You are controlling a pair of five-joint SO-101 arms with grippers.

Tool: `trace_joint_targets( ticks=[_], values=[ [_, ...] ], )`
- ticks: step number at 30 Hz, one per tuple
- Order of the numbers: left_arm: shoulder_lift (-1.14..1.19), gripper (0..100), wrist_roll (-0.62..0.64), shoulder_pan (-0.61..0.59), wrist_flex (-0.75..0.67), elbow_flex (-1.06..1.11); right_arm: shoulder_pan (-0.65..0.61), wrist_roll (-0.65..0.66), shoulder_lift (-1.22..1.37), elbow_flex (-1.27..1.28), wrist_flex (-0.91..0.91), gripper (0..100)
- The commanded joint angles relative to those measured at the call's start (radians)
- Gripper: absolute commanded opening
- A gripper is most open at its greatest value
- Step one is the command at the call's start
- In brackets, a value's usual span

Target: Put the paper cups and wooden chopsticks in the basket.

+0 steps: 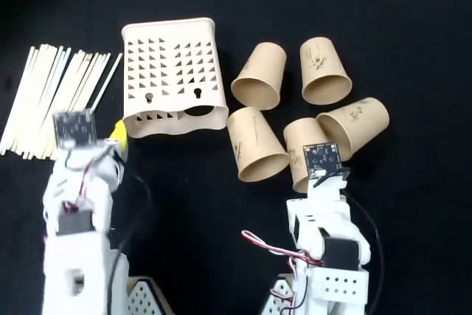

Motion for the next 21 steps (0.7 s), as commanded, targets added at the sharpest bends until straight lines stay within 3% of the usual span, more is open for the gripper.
trace_joint_targets(
  ticks=[1, 9, 12, 18, 21],
  values=[
    [0.512, 21, 0.003, -0.005, -0.021, -0.274, 0.012, 0.009, -0.07, -0.002, 0.005, 2.1],
    [1.014, 21, 0.006, -0.007, -0.262, -0.458, 0.012, 0.009, -0.07, -0.002, 0.005, 2.1],
    [1.037, 21, 0.021, -0.007, -0.347, -0.484, 0.012, 0.009, -0.07, -0.002, 0.005, 2.1],
    [1.039, 20, 0.176, 0.054, -0.493, -0.483, 0.012, 0.009, -0.07, -0.002, 0.005, 2.1],
    [1.039, 15, 0.18, 0.074, -0.519, -0.483, 0.012, 0.009, -0.07, -0.002, 0.005, 2.1]
  ],
)
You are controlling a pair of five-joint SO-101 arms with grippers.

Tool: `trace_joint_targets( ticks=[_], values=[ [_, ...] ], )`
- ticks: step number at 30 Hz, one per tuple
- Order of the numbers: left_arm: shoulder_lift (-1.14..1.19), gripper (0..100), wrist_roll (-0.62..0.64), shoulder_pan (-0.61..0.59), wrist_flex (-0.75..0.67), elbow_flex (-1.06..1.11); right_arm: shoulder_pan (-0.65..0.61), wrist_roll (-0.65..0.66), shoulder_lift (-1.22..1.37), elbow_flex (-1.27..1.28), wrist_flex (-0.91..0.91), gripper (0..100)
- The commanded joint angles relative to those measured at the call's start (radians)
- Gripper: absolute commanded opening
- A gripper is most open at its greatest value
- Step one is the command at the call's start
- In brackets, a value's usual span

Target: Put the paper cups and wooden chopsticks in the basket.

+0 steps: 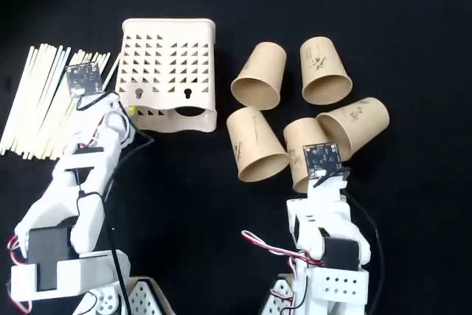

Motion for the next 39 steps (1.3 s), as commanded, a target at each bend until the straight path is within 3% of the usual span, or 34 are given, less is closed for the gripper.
trace_joint_targets(
  ticks=[1, 3, 9, 12, 19, 22, 31, 39],
  values=[
    [-0.005, 11, 0.028, 0.033, -0.06, -0.051, 0.012, 0.009, -0.07, -0.002, 0.005, 2.1],
    [-0.006, 3, 0.028, 0.027, -0.071, -0.051, 0.012, 0.009, -0.07, -0.002, 0.005, 2.0],
    [-0.058, 3, 0.029, -0.002, -0.055, -0.025, 0.012, 0.009, -0.07, -0.002, 0.005, 2.0],
    [-0.149, 3, 0.035, -0.005, 0.095, -0.047, 0.012, 0.009, -0.07, -0.002, 0.005, 2.0],
    [-0.46, 3, 0.034, 0.059, 0.628, -0.222, 0.012, 0.009, -0.07, -0.002, 0.005, 2.0],
    [-0.571, 3, 0.035, 0.076, 0.769, -0.282, 0.012, 0.009, -0.07, -0.002, 0.005, 2.0],
    [-0.806, 3, 0.035, 0.137, 0.984, -0.329, 0.014, 0.009, -0.07, -0.002, 0.005, 2.0],
    [-0.888, 3, 0.064, 0.147, 1.065, -0.384, 0.015, 0.009, -0.07, -0.002, 0.005, 2.0]
  ],
)
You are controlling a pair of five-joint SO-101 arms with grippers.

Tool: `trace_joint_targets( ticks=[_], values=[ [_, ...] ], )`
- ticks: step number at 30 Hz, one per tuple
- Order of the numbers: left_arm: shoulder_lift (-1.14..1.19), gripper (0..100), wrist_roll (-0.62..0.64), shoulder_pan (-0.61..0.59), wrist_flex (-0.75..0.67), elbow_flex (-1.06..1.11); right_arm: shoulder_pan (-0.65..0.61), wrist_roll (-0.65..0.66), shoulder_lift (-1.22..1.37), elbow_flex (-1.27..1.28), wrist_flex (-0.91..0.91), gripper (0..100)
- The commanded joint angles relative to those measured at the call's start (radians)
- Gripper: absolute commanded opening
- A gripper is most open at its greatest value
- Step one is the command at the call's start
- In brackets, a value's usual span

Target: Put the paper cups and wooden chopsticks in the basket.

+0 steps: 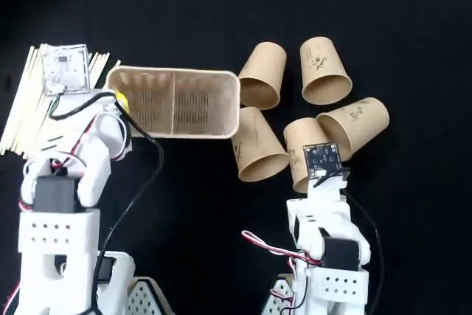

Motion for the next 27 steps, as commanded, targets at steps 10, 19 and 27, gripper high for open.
trace_joint_targets(
  ticks=[10, 19, 27],
  values=[
    [-0.034, 3, 0.141, 0.004, 0.094, -0.081, 0.015, 0.009, -0.07, -0.002, 0.005, 2.0],
    [-0.043, 33, 0.141, 0.01, 0.189, -0.018, 0.012, 0.009, -0.07, -0.002, 0.005, 2.0],
    [-0.046, 31, 0.141, 0.002, 0.244, -0.156, 0.012, 0.005, -0.07, -0.002, 0.005, 2.0]
  ],
)
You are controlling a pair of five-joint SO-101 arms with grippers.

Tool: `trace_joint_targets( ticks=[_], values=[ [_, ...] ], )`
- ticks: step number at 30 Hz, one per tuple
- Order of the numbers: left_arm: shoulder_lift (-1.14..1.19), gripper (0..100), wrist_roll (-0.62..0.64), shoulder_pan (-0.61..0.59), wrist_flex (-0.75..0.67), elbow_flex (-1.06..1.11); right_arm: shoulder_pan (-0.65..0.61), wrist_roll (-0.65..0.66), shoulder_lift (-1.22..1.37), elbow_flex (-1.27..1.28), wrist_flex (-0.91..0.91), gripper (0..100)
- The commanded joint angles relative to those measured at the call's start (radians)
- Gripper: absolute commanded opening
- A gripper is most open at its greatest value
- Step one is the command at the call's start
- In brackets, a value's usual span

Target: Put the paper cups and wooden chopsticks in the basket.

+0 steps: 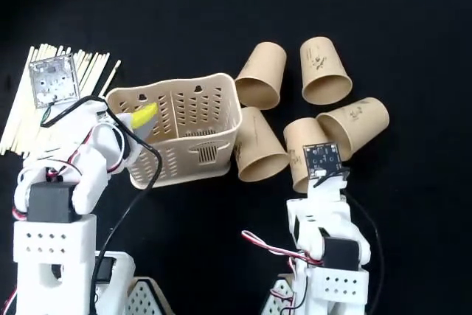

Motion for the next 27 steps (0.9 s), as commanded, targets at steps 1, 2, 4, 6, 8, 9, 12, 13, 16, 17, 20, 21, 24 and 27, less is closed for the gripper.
trace_joint_targets(
  ticks=[1, 2, 4, 6, 8, 9, 12, 13, 16, 17, 20, 21, 24, 27],
  values=[
    [-0.017, 31, 0.012, 0.004, 0.06, -0.162, 0.017, 0.009, -0.07, -0.002, 0.005, 2.0],
    [-0.017, 31, 0.012, 0.004, 0.08, -0.193, 0.018, 0.009, -0.07, -0.002, 0.006, 2.0],
    [-0.017, 31, 0.009, 0.002, 0.126, -0.257, 0.02, 0.009, -0.07, -0.002, 0.006, 2.0],
    [-0.017, 31, 0.003, 0.001, 0.189, -0.329, 0.026, 0.015, -0.07, -0.012, 0.006, 2.1],
    [-0.017, 30, -0.008, -0.039, 0.264, -0.398, 0.031, 0.091, -0.07, -0.048, 0.014, 2.1],
    [-0.017, 30, -0.035, -0.067, 0.301, -0.433, 0.04, 0.153, -0.07, -0.071, 0.015, 2.1],
    [-0.017, 30, -0.106, -0.159, 0.391, -0.512, 0.11, 0.402, -0.07, -0.17, 0.046, 2.1],
    [-0.017, 30, -0.115, -0.206, 0.413, -0.522, 0.138, 0.485, -0.07, -0.206, 0.066, 2.1],
    [-0.017, 30, -0.123, -0.366, 0.456, -0.516, 0.172, 0.598, -0.07, -0.331, 0.138, 1.9],
    [-0.017, 30, -0.123, -0.412, 0.46, -0.496, 0.175, 0.618, -0.07, -0.372, 0.158, 1.9],
    [-0.026, 30, -0.124, -0.515, 0.462, -0.401, 0.172, 0.655, -0.07, -0.489, 0.198, 1.9],
    [-0.043, 30, -0.126, -0.536, 0.46, -0.369, 0.17, 0.66, -0.07, -0.521, 0.192, 1.9],
    [-0.138, 30, -0.183, -0.581, 0.393, -0.232, 0.17, 0.655, -0.07, -0.593, 0.143, 3.7],
    [-0.308, 30, -0.253, -0.599, 0.321, -0.064, 0.114, 0.634, -0.061, -0.618, 0.13, 14.7]
  ],
)
